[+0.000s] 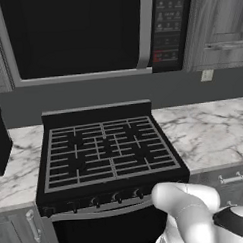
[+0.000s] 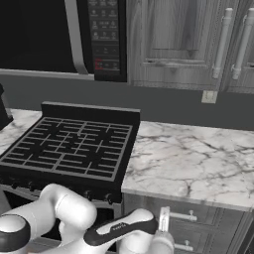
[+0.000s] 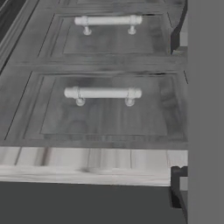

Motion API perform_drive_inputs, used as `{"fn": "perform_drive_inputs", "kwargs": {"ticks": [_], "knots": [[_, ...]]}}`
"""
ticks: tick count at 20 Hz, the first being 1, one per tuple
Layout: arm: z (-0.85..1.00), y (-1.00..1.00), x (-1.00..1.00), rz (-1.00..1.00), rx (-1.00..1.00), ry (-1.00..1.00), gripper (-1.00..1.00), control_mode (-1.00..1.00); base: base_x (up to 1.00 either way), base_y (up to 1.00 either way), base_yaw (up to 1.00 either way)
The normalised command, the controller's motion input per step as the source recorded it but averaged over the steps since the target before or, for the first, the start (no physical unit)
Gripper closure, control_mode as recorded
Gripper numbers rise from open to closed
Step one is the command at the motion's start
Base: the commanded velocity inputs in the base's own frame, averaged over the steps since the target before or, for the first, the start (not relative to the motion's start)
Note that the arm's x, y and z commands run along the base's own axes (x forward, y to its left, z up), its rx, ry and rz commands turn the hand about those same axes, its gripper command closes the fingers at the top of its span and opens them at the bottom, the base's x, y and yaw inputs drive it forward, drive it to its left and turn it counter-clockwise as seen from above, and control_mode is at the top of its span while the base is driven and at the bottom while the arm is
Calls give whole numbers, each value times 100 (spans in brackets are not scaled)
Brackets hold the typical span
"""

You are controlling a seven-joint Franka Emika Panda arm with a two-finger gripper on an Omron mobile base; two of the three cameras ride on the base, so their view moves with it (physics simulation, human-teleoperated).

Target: Take the tongs from the drawer on the right and place them on the dining counter next to the tray containing the hot dog.

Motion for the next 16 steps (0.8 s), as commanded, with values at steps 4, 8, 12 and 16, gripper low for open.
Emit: {"fn": "perform_drive_inputs", "kwargs": {"ticks": [4,8,12,16], "knots": [[-21,-23,0,0,0,-3,-100,-100,0,0,0],[-19,-20,0,0,0,0,-100,-100,0,0,0],[-4,-18,6,0,1,0,-100,-100,0,0,0],[-5,-6,19,0,0,0,-100,-100,0,0,0]]}}
